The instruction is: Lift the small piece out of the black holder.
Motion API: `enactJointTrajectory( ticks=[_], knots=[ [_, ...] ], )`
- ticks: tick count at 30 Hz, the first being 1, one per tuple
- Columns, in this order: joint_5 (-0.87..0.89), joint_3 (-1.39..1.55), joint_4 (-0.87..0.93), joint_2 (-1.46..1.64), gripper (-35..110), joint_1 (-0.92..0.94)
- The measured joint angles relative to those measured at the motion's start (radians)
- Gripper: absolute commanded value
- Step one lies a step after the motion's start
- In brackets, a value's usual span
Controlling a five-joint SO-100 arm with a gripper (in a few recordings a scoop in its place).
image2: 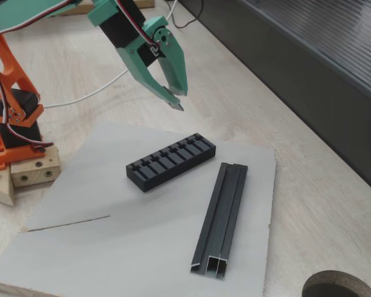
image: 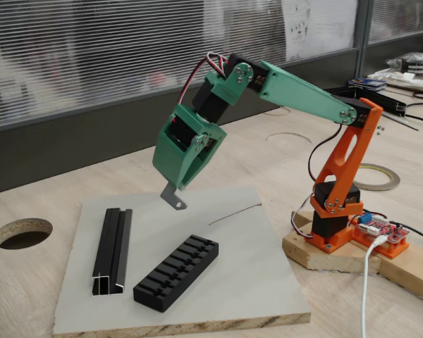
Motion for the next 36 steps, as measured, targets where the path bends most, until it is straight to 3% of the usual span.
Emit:
enactJointTrajectory(
  ticks=[20,26,36],
  knots=[
    [0.000,0.002,0.000,0.052,3,0.005],
    [0.000,0.002,0.000,0.069,3,0.146],
    [0.000,0.000,0.000,0.089,3,0.222]
  ],
)
